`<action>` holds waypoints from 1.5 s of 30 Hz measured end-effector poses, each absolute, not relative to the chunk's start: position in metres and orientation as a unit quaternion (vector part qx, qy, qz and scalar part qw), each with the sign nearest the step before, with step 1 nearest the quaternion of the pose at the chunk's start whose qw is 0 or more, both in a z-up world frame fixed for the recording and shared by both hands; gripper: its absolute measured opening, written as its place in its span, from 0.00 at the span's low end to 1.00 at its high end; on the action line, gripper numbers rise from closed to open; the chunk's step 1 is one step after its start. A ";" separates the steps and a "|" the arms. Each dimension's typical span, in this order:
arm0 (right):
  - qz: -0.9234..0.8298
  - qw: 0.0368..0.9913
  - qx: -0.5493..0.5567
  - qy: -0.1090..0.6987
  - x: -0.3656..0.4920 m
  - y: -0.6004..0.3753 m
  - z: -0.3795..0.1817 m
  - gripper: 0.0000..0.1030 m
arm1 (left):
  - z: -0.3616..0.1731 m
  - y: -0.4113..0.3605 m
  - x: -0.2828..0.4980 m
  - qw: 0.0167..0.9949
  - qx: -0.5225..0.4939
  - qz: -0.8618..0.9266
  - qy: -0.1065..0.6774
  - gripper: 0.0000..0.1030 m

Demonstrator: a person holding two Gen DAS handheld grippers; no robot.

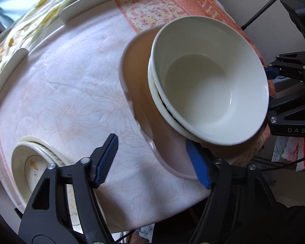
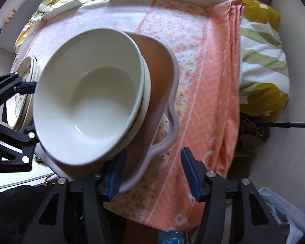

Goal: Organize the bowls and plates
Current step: 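Close both tools on the pink basin rim and lift the basin with bowls, then carry the pink basin onto the plate stack and open both tools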

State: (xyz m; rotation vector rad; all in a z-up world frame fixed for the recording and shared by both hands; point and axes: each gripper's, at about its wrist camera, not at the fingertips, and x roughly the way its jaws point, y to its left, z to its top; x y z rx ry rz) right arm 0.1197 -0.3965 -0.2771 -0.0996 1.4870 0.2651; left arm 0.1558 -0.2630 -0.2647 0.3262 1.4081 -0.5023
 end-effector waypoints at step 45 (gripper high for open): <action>0.198 0.765 -0.076 0.608 0.116 -0.179 -0.207 0.12 | -0.190 -0.075 0.123 0.779 0.115 -0.183 0.588 0.13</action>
